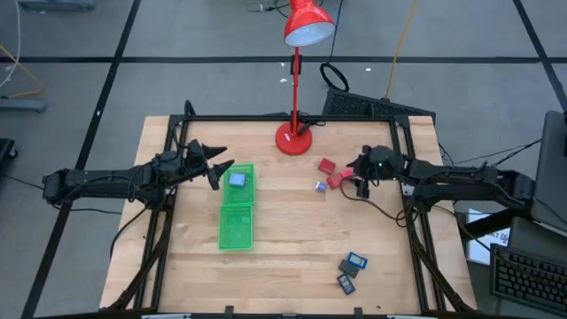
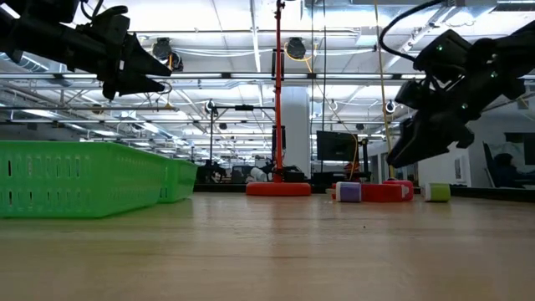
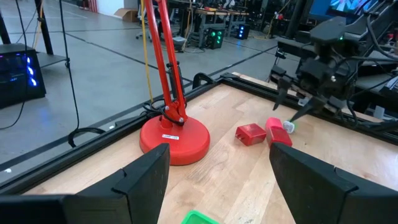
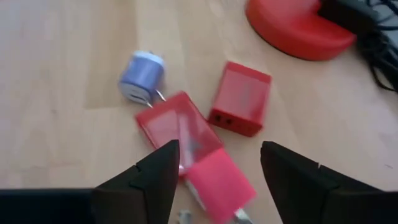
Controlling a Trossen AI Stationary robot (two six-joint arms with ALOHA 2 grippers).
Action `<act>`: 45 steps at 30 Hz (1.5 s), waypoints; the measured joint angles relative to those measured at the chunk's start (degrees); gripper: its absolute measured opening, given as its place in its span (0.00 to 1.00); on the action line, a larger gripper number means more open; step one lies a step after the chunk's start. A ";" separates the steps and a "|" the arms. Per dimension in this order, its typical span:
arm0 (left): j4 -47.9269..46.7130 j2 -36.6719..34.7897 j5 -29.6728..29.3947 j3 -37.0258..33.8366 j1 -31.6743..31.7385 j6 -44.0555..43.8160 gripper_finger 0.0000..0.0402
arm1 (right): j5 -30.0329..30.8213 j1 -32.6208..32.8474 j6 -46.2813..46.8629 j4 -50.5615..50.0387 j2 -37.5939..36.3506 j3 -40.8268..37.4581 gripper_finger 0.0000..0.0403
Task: Pick & Place Office items
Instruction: Put the pink charger adapter into the top green bin
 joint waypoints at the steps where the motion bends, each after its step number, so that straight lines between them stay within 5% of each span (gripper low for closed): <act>1: 0.00 -0.01 0.00 0.00 0.00 0.01 0.68 | 0.87 -0.01 -0.40 -0.04 0.29 0.00 0.52; 8: 0.04 -0.02 0.00 0.00 0.00 0.01 0.68 | 2.11 -0.76 2.54 0.14 5.48 0.00 0.52; 20: 0.04 0.00 -0.02 0.00 0.00 1.32 0.68 | 2.02 -0.61 2.93 -0.24 9.19 0.00 0.68; 35: 0.04 0.00 0.00 0.00 0.00 0.42 0.68 | -2.48 -0.01 3.45 -1.53 9.20 0.00 0.40; 45: 0.03 0.00 0.00 0.00 0.00 0.16 0.68 | -1.95 0.00 3.30 -1.61 6.69 0.01 0.38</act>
